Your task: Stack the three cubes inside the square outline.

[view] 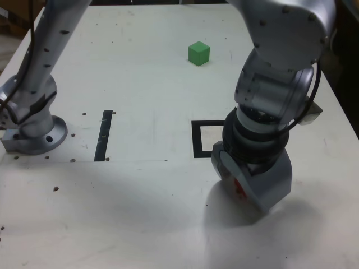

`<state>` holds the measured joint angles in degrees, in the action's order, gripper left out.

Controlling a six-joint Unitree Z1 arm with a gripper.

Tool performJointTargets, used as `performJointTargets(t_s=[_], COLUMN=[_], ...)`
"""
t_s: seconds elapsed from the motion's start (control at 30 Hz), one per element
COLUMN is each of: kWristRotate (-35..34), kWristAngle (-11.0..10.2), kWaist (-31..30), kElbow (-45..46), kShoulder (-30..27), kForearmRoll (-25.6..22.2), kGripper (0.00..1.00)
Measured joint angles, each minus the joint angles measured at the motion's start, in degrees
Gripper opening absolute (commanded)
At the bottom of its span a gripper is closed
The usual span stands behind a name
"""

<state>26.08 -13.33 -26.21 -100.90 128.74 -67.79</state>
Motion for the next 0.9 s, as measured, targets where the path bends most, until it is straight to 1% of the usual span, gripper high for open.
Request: performJointTargets(t_s=[0.23, 0.33, 0.43, 0.53, 0.7, 0.77, 0.9], kWristRotate=[-0.7, -1.4, -1.8, -2.0, -2.6, -2.7, -3.3], kWristAngle=[-0.6, -0.6, -0.2, 0.4, 2.8, 3.2, 3.3], kWaist=[0.3, 0.5, 0.7, 0.9, 1.5, 1.6, 1.6], kElbow=[0.3, 0.3, 0.3, 0.3, 0.3, 0.3, 0.2], kShoulder=[0.0, 0.0, 0.0, 0.0, 0.0, 0.0, -0.1], kForearmRoll=[0.7, 0.7, 0.5, 0.3, 0.8, 1.0, 1.0], kGripper=[0.47, 0.41, 0.39, 0.40, 0.41, 0.38, 0.30])
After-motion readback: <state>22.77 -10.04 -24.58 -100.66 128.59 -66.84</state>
